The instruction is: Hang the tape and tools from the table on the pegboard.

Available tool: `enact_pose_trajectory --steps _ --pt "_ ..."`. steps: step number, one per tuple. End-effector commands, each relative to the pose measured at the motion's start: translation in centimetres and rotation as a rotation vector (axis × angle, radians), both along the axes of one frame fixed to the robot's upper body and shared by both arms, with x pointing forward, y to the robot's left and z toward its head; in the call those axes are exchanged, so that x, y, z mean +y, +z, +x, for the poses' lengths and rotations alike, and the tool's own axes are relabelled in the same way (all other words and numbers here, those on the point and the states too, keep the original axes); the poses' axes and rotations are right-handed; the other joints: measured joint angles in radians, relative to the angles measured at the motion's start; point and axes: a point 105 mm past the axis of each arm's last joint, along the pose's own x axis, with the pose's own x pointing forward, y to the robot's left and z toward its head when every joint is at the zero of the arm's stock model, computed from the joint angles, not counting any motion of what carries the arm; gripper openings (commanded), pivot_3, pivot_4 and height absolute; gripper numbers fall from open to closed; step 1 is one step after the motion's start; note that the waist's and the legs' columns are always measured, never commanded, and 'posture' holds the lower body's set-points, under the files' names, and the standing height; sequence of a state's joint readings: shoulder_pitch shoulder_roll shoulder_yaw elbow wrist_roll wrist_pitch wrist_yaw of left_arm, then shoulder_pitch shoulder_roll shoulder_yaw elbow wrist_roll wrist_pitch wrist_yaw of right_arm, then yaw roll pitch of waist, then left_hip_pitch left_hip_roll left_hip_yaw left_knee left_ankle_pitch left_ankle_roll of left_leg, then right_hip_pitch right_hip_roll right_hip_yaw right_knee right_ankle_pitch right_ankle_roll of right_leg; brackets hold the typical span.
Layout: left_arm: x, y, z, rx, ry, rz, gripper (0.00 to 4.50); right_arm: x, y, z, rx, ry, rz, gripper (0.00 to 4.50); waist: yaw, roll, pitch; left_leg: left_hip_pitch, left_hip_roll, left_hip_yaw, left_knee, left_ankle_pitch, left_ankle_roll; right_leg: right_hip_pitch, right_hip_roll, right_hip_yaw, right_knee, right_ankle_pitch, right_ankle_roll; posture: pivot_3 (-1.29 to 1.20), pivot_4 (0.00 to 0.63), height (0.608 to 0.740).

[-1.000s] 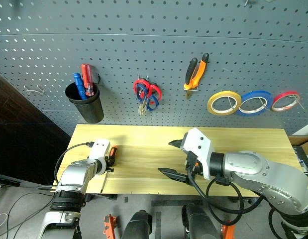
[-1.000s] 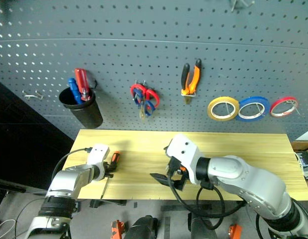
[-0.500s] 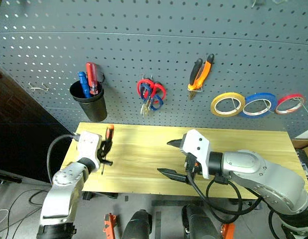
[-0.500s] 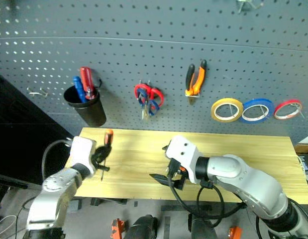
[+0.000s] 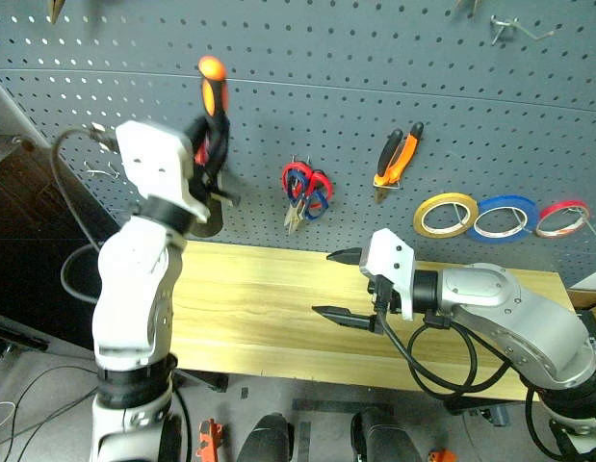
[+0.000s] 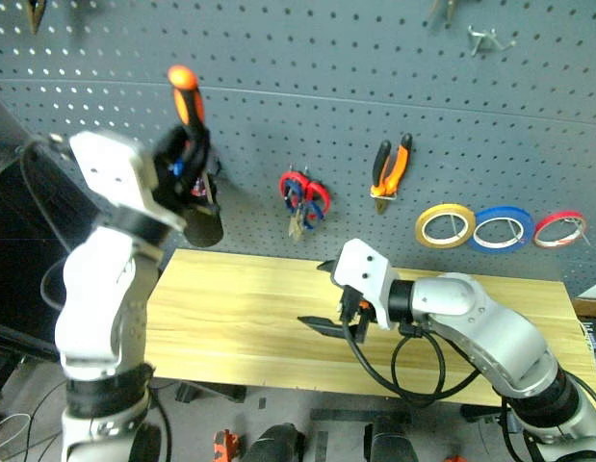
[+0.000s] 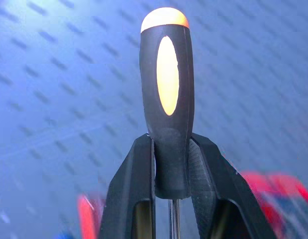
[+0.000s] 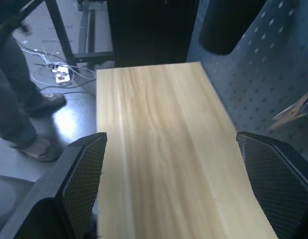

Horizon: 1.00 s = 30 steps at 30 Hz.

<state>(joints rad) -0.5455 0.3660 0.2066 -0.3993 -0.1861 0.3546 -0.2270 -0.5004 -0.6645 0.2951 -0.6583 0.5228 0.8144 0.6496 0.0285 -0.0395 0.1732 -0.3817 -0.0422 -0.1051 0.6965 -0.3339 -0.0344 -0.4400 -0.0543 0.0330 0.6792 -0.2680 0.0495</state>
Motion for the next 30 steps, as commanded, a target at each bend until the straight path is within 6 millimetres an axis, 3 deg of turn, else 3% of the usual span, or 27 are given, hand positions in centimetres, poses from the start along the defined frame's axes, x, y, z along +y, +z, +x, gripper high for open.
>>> enact_pose_trajectory --steps 1,4,16,22,28,30 --pt "1.7 2.2 0.9 -0.038 0.057 -0.101 0.58 0.1 0.9 0.1 -0.061 0.026 0.001 4.50 0.000 -0.002 -0.004 0.000 0.000 0.000 0.000 0.000 0.000 0.000 0.000 0.000 0.000 0.000 0.000 0.12 0.076 0.740" --pt "2.3 2.0 1.7 -0.029 0.077 -0.105 0.58 0.1 1.0 0.3 -0.072 0.028 -0.001 4.50 -0.001 -0.002 -0.018 0.000 0.000 0.000 0.001 0.000 0.000 0.000 0.000 0.000 0.000 0.000 0.000 0.12 0.068 0.740" --pt "3.3 -3.4 3.0 0.097 0.176 -0.074 0.58 0.1 2.8 0.8 -0.121 0.000 0.052 4.50 -0.003 -0.004 -0.044 0.002 0.000 0.000 0.001 0.001 -0.001 0.000 0.000 0.001 0.002 0.000 0.000 0.08 0.065 0.740" --pt "3.5 -3.9 3.2 0.091 0.184 -0.081 2.42 0.7 6.3 1.4 -0.142 -0.038 0.232 4.50 -0.007 -0.004 -0.053 0.002 0.000 0.000 0.002 0.001 -0.001 0.000 0.000 0.002 0.002 0.001 -0.001 0.07 0.065 0.740" --pt "3.7 -4.0 3.1 0.092 0.191 -0.092 4.25 0.6 6.5 1.5 -0.134 -0.055 0.242 4.50 -0.007 -0.003 -0.064 0.003 -0.001 0.000 0.002 0.001 -0.001 0.001 0.000 0.002 0.002 0.001 -0.001 0.07 0.064 0.740" --pt "3.6 -3.6 3.0 0.080 0.202 -0.091 4.46 0.6 6.5 1.5 -0.134 -0.057 0.238 4.50 -0.007 -0.003 -0.066 0.004 -0.001 0.000 0.002 0.001 -0.001 0.002 0.000 0.002 0.002 0.002 -0.001 0.08 0.061 0.740"
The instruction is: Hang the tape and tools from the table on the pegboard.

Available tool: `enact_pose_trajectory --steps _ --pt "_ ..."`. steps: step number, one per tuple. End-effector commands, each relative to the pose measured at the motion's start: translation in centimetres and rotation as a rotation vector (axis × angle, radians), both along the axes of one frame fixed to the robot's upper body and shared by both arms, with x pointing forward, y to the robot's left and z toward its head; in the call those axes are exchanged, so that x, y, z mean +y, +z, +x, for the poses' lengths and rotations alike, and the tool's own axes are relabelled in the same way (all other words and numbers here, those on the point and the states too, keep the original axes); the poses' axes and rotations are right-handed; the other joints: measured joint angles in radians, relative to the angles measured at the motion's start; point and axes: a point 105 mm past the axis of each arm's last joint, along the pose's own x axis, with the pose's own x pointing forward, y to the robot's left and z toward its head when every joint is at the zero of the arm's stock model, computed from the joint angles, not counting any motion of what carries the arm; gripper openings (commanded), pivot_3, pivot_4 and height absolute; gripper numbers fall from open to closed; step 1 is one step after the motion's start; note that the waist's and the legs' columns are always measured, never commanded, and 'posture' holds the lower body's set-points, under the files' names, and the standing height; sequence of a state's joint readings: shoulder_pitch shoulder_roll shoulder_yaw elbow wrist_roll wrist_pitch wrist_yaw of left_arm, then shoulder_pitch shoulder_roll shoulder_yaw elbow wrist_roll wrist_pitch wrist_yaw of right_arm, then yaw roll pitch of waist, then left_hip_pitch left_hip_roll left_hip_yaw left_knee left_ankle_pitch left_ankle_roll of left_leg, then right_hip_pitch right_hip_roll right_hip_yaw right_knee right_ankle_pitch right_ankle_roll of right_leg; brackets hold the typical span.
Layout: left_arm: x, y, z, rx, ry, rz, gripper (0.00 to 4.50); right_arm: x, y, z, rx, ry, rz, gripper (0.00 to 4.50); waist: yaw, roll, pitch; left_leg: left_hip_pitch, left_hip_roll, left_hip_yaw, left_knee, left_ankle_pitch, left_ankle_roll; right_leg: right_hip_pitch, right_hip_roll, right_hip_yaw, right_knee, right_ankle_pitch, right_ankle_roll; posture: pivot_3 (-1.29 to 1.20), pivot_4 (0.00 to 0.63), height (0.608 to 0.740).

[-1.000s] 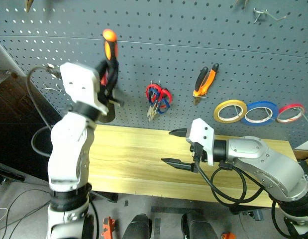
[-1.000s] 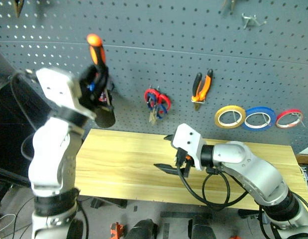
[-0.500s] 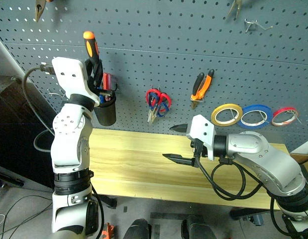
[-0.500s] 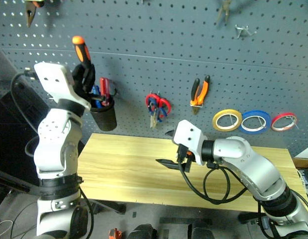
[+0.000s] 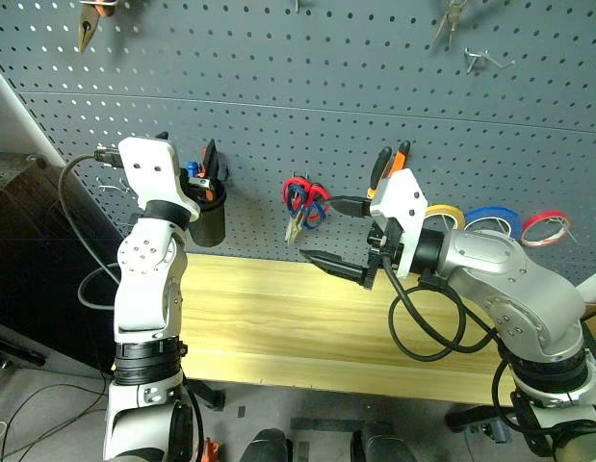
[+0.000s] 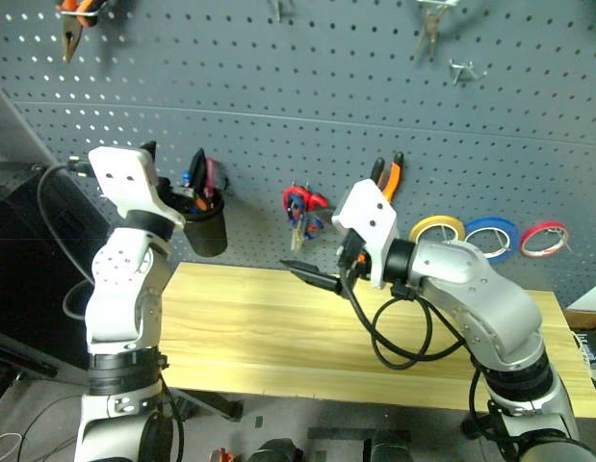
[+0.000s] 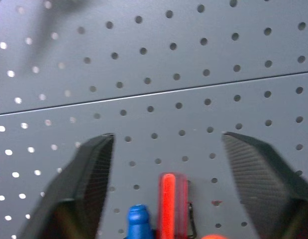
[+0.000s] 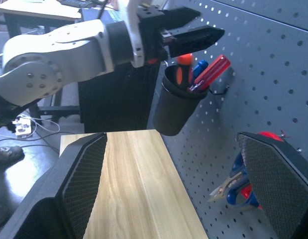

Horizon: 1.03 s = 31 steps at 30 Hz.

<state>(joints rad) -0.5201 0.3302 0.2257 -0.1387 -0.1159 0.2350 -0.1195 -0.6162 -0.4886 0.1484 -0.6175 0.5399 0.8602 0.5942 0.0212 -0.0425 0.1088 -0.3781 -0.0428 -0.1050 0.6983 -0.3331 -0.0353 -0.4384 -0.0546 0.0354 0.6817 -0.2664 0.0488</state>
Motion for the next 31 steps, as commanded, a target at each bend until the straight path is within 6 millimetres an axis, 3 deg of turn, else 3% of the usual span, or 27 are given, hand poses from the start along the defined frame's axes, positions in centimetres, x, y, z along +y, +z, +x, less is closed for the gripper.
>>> enact_pose_trajectory --steps 1,3,7,10,12,16,22,24,25,28,31 --pt "-0.2 1.7 -0.7 -0.063 0.017 0.008 4.46 -0.2 1.0 -0.4 -0.039 0.000 0.019 4.50 0.000 0.000 -0.002 0.001 0.000 0.000 0.000 0.000 0.000 0.000 0.000 0.000 0.000 0.000 0.000 0.08 0.060 0.740" --pt "-0.8 2.4 -1.1 -0.086 -0.003 0.010 4.46 -0.4 1.0 -0.3 -0.039 -0.008 0.025 4.50 0.000 -0.001 -0.004 0.002 0.000 0.000 0.000 0.000 0.000 0.001 0.000 0.001 0.000 0.000 0.000 0.08 0.058 0.740" --pt "-6.9 0.1 -2.6 0.084 -0.312 -0.023 4.46 -1.5 1.0 -0.3 -0.017 -0.046 0.054 4.50 0.002 0.000 -0.011 0.002 0.000 0.001 0.000 0.000 0.000 0.002 0.000 0.002 0.000 0.000 0.000 0.11 0.052 0.740" --pt "-7.6 -2.8 -3.2 0.225 -0.278 0.023 4.46 -2.7 0.4 0.0 0.010 -0.096 0.062 4.50 0.003 0.001 -0.022 0.004 -0.001 0.001 -0.001 0.000 0.000 0.003 0.000 0.002 0.000 0.000 0.000 0.12 0.051 0.740" --pt "-7.8 -3.6 -3.6 0.252 -0.286 0.056 4.46 -3.3 -0.3 0.1 0.027 -0.130 0.061 4.50 0.003 0.003 -0.023 0.011 0.000 0.001 -0.003 0.000 0.000 0.012 0.001 0.002 -0.001 0.000 0.000 0.13 0.048 0.740" --pt "-7.9 -7.3 -4.3 0.340 -0.361 0.203 4.46 -7.8 -4.1 3.0 0.017 -0.462 0.073 4.50 0.006 0.005 -0.025 0.027 -0.001 0.002 -0.004 -0.001 0.002 0.026 0.009 0.003 -0.001 0.000 -0.001 0.13 0.040 0.740" --pt "-4.8 -14.2 -3.6 0.513 -0.291 0.169 4.46 -14.0 -10.8 4.2 0.065 -0.872 0.197 4.50 0.008 0.018 -0.038 0.038 0.000 0.006 -0.005 -0.003 0.004 0.036 0.012 0.007 -0.002 0.000 -0.001 0.11 0.023 0.740" --pt "-3.1 -16.9 -3.1 0.582 -0.214 0.132 4.46 -16.8 -14.8 3.5 0.098 -1.056 0.180 4.50 0.006 0.021 -0.041 0.038 0.001 0.007 -0.005 -0.002 0.004 0.036 0.013 0.008 -0.001 0.000 -0.001 0.09 0.014 0.740" --pt "-2.4 -18.0 -3.0 0.605 -0.180 0.117 4.46 -18.0 -16.4 3.0 0.113 -1.127 0.163 4.50 0.008 0.019 -0.065 0.038 0.001 0.006 -0.006 -0.002 0.004 0.035 0.014 0.008 -0.002 0.001 -0.002 0.09 0.008 0.740" --pt "-1.5 -19.7 -2.8 0.621 -0.124 0.094 4.46 -20.6 -20.0 1.5 0.152 -1.244 0.118 4.50 0.008 0.023 -0.068 0.054 0.001 0.007 -0.017 -0.003 0.004 0.050 0.014 0.009 -0.008 -0.001 -0.003 0.09 0.000 0.740" --pt "-0.2 -21.3 -2.8 0.641 -0.055 0.062 4.46 -23.0 -22.6 -0.1 0.185 -1.350 0.105 4.50 0.006 0.024 -0.069 0.056 0.001 0.007 -0.018 -0.003 0.004 0.051 0.014 0.009 -0.009 -0.001 -0.003 0.09 0.000 0.740"
